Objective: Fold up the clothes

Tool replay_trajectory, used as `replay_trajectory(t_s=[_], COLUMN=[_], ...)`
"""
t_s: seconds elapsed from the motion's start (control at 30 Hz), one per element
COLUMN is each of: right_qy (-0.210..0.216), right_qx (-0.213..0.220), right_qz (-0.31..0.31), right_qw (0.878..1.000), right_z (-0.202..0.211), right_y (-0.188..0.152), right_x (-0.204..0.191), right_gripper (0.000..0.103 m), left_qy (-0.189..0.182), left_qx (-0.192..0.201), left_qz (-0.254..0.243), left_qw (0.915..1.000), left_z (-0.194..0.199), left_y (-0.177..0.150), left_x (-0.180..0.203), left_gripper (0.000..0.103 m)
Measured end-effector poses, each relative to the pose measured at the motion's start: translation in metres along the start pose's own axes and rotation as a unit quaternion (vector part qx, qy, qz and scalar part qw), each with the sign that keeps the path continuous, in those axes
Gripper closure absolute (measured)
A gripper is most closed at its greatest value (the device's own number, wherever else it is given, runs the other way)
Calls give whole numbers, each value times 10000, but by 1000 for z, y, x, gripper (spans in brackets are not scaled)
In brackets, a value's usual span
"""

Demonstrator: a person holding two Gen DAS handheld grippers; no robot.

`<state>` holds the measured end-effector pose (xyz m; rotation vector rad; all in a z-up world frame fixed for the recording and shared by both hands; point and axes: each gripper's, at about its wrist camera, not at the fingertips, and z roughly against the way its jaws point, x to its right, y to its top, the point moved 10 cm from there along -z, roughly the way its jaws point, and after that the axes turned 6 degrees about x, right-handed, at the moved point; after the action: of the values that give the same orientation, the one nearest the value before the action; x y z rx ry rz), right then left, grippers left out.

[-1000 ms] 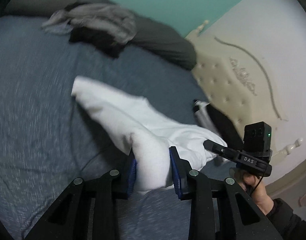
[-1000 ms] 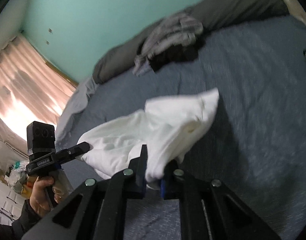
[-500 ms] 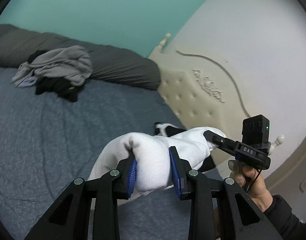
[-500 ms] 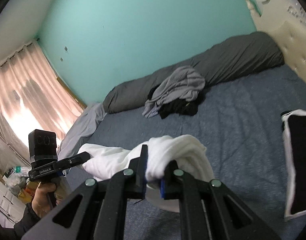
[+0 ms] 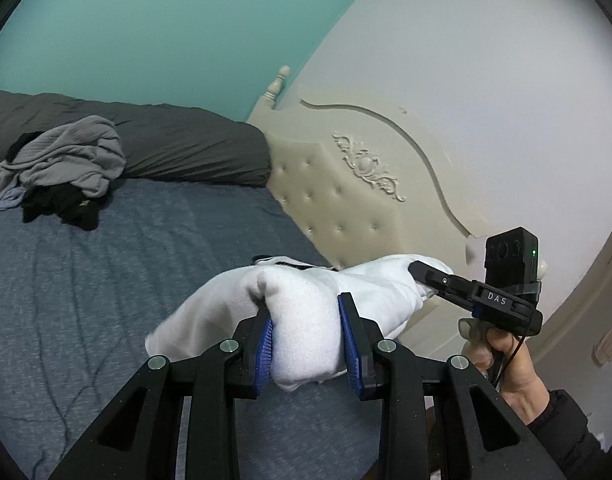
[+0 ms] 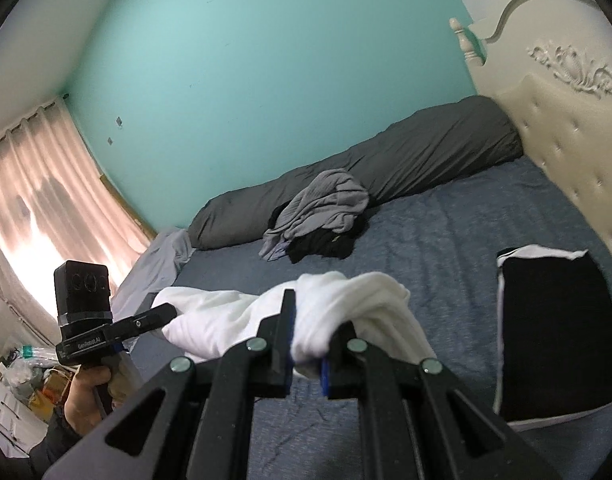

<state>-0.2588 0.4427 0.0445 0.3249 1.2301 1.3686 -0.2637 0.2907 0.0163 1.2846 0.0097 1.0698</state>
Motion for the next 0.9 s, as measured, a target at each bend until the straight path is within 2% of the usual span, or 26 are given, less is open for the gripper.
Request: replay_trajectory(t_s=[0.43, 0.9], right_qy=[-255, -610], right_qx=[173, 619], right_qz=[-127, -491], right_qw=[9994, 9950], right_z=[36, 32], right_y=[60, 152], right_x=[77, 204], right_gripper=[94, 94], left_qy=[-192, -244], left_qx=[-171, -435], left_qz=[-160, -452], left_qw=[9995, 9977], left_z=[-84, -230], left_y=[26, 75], left_x=[51, 82], left_gripper=[70, 70])
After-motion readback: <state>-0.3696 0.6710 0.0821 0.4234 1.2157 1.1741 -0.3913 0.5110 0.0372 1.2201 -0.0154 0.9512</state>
